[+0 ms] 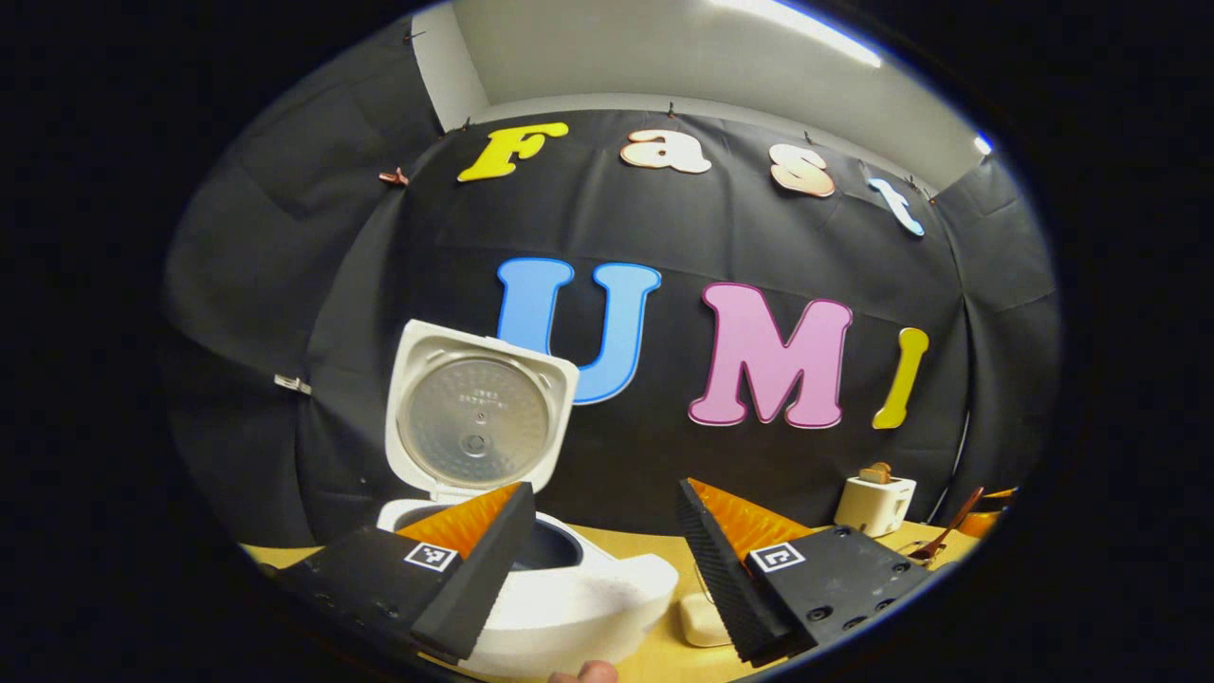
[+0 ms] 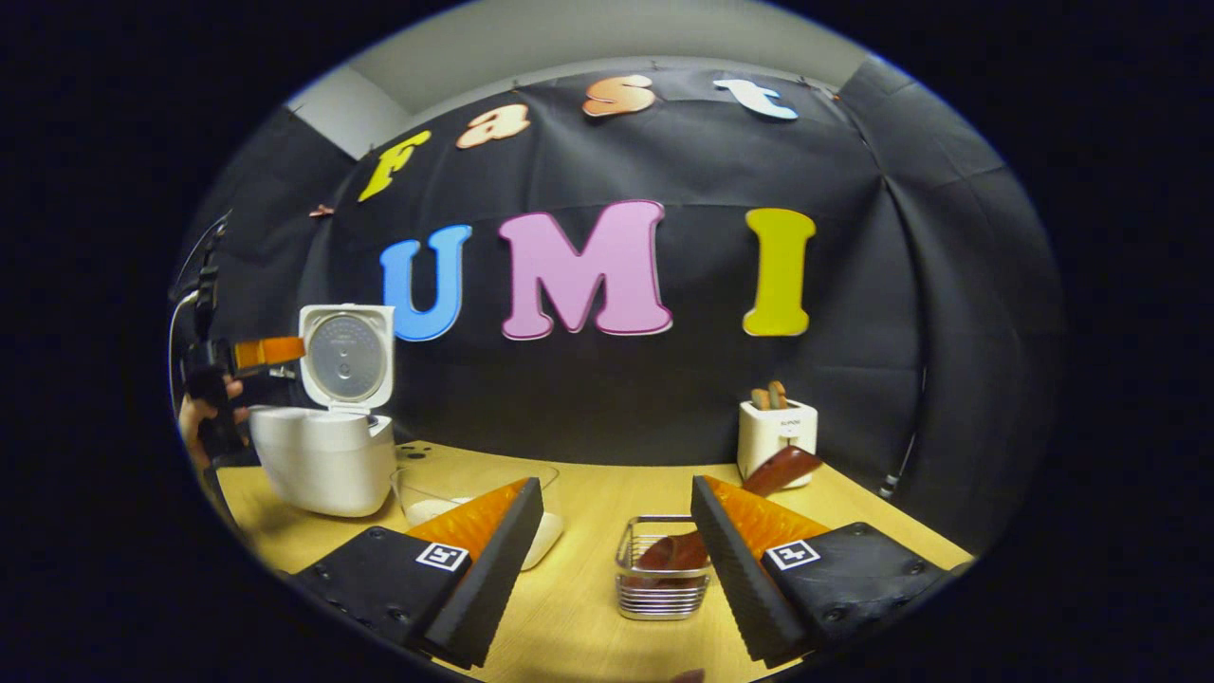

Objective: Close the left gripper, press the button to open the rice cooker; take a wooden spoon from the chopstick holder with the right hand, scoop a spoonful of rice and pour it into the rice cooker, then put the wooden spoon back into the chopstick holder.

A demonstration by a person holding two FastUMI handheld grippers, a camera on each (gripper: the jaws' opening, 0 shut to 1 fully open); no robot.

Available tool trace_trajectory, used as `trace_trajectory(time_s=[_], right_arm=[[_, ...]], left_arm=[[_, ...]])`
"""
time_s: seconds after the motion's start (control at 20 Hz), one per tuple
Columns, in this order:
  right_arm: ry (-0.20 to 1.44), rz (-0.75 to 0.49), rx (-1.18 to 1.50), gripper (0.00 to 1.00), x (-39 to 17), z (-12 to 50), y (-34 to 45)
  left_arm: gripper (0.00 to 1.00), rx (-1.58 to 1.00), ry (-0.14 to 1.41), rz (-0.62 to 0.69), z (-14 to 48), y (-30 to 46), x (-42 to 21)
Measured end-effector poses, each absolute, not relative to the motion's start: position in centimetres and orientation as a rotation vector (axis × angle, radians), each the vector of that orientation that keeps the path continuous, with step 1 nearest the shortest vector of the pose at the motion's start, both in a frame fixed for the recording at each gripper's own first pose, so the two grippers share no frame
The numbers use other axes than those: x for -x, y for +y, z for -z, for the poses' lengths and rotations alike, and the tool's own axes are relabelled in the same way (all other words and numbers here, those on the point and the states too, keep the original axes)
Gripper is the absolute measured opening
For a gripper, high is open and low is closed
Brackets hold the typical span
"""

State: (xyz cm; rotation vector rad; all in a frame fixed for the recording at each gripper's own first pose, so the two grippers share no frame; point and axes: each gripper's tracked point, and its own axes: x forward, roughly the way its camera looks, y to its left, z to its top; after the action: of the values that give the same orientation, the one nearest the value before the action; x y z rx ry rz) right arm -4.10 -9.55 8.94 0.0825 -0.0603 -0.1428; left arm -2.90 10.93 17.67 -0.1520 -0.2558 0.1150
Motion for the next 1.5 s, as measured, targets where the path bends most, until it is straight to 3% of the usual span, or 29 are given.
trace_trajectory(time_s=[0.15, 0.35, 0.4, 0.45, 0.55, 0.7, 0.9, 1.5], right_arm=[[0.006, 0.217, -0.201, 0.95, 3.8, -6.8, -13.6], [0.04, 0.212, -0.294, 0.95, 1.0, -5.1, -14.5], [0.036, 0.219, -0.295, 0.92, 0.1, -5.3, -14.7], [0.033, 0.23, -0.281, 0.82, -1.0, -5.2, -14.9], [0.068, 0.252, -0.261, 0.8, -2.8, -4.2, -15.1], [0.076, 0.295, -0.246, 0.59, -4.6, -3.4, -16.0], [0.069, 0.256, -0.373, 0.14, -5.4, -4.0, -15.9], [-0.124, 0.191, -0.172, 0.17, -7.4, -16.3, -10.9]], left_arm=[[0.96, 0.143, -0.249, -0.096, -16.8, 9.5, 3.3], [0.96, 0.123, -0.242, -0.091, -16.2, 9.4, 4.0], [0.96, 0.126, -0.24, -0.098, -15.9, 9.9, 4.2], [0.96, 0.128, -0.234, -0.106, -15.8, 10.4, 4.2], [0.96, 0.126, -0.214, -0.123, -15.2, 11.4, 4.3], [0.96, 0.136, -0.212, -0.154, -15.0, 13.0, 4.4], [0.95, 0.134, -0.2, -0.181, -14.6, 14.7, 4.5], [0.95, 0.152, -0.204, -0.196, -14.6, 16.5, 5.1]])
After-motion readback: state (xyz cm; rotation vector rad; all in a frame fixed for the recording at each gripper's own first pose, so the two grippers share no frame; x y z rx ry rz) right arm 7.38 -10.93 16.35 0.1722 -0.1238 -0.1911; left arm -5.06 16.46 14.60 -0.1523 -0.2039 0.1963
